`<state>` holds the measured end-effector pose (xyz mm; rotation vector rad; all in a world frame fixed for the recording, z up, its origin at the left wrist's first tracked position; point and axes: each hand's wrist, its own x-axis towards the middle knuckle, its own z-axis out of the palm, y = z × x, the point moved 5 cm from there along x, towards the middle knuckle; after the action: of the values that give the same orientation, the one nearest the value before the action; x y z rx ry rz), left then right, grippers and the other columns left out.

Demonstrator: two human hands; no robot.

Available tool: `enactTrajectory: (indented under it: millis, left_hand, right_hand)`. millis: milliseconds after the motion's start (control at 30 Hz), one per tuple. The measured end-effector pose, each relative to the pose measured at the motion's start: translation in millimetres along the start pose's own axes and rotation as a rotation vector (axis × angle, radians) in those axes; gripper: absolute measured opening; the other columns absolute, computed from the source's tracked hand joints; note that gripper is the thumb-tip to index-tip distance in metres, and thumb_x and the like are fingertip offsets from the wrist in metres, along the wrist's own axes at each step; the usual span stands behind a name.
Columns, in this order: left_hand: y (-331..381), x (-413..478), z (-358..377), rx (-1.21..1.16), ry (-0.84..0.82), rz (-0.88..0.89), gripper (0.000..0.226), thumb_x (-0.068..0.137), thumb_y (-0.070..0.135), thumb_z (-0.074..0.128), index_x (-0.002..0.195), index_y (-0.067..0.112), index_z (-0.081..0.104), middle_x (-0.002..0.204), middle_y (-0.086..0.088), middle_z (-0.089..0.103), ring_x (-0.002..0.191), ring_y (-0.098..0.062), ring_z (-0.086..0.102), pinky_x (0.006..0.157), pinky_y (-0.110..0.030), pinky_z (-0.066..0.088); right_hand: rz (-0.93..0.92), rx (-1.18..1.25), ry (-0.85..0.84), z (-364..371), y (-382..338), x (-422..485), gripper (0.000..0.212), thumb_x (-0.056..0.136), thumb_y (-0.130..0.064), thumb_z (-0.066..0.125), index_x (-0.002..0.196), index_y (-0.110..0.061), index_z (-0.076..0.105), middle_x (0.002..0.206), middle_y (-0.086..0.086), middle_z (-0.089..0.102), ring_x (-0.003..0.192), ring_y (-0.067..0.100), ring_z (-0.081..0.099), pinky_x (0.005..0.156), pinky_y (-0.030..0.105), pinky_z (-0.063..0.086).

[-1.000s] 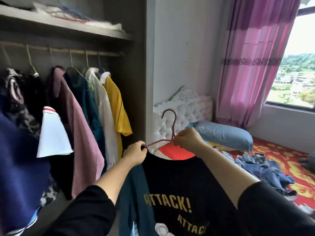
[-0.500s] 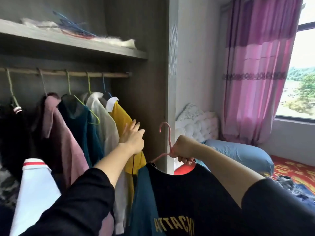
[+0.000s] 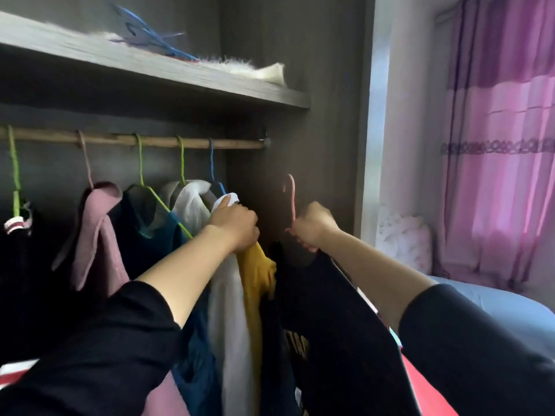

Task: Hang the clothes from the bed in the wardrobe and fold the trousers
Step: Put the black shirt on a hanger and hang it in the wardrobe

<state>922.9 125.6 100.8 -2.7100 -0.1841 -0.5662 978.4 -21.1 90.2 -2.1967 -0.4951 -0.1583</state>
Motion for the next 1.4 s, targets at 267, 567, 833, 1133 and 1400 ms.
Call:
enactTrajectory:
  millis: [267,567,833,1133,1400]
  left_hand:
    - [-40.1,51.2,-10.7,0.024,0.067,-0.068,0.058,0.083,0.037,0.06,0.136,0.018,0.045,0.145,-0.01,0.033,0.137,-0.03,0.022,0.116,-0.051,0.018]
    - [-95.3,104.4,-26.0,0.016,0.112,-0.354,0.109,0.081,0.065,0.054,0.151,0.01,-0.009,0.155,-0.026,-0.019,0.144,-0.038,-0.019,0.116,-0.046,-0.008]
    - [-117.9,106.9,-11.9,0.098,0.112,-0.381,0.109,0.083,0.062,0.053,0.15,0.006,-0.011,0.156,-0.026,-0.014,0.144,-0.041,-0.012,0.117,-0.046,-0.005]
    - [-117.0,101.8,-12.0,0.131,0.106,-0.377,0.103,0.086,0.058,0.052,0.151,0.008,-0.011,0.156,-0.024,-0.017,0.145,-0.038,-0.013,0.118,-0.045,-0.004]
    - [-94.4,78.5,-13.6,-0.024,0.135,-0.366,0.078,0.094,0.049,0.042,0.153,0.014,0.007,0.158,-0.023,-0.003,0.147,-0.036,-0.005,0.118,-0.046,0.001]
  right_hand:
    - [-0.209,0.037,0.119,2.3,-66.7,92.7,0.012,0.09,-0.017,0.062,0.094,-0.007,0.065,0.083,0.006,0.063,0.082,0.023,0.064,0.073,0.036,0.056]
    - [-0.296,0.103,0.18,24.2,-109.9,161.4,0.015,0.086,-0.019,0.059,0.091,-0.009,0.071,0.097,0.012,0.07,0.095,0.031,0.065,0.072,0.03,0.047]
    - [-0.296,0.073,0.075,71.4,-96.0,192.5,0.017,0.086,-0.021,0.063,0.076,-0.008,0.068,0.085,0.014,0.067,0.086,0.03,0.066,0.064,0.026,0.041]
    - [-0.409,-0.083,0.006,75.0,-86.1,186.2,0.031,0.095,-0.033,0.052,0.076,-0.012,0.064,0.08,0.011,0.06,0.085,0.033,0.063,0.063,0.029,0.039]
    - [-0.596,-0.352,0.174,52.0,-83.4,131.9,0.031,0.097,-0.032,0.049,0.116,-0.009,0.058,0.119,0.013,0.053,0.11,0.032,0.053,0.081,0.037,0.046]
